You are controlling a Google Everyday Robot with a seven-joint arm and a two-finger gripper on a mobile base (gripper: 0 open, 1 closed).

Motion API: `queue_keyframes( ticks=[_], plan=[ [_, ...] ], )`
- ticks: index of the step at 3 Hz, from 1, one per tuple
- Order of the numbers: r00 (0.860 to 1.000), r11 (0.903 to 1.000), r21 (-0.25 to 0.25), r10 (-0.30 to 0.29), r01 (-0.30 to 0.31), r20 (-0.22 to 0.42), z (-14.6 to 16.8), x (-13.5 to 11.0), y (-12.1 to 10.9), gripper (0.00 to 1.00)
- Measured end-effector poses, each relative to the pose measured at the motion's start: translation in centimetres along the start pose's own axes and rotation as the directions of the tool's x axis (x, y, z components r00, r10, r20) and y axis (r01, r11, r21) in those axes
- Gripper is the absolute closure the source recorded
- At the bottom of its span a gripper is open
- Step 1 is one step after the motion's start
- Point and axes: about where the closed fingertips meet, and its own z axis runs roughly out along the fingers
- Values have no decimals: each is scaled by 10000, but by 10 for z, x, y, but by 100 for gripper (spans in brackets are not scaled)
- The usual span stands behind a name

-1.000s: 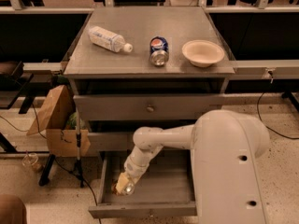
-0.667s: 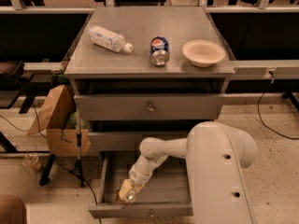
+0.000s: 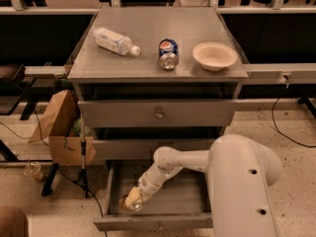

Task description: Place orange can into bottom drawer

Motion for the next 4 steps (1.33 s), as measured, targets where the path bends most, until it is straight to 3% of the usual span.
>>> queue_keyframes(
  ticks=[1, 2, 3, 4],
  plan=[
    [9738, 9901, -950, 1201, -1032, 1932, -10, -4, -30, 100],
    [9343, 9726, -1434, 2176, -1832, 2822, -20, -3, -60, 100],
    [8914, 9428, -1929, 3222, -2718, 3188, -16, -1, -95, 100],
    [8699, 9179, -2062, 3892, -3389, 3028, -5, -8, -117, 81]
  ],
)
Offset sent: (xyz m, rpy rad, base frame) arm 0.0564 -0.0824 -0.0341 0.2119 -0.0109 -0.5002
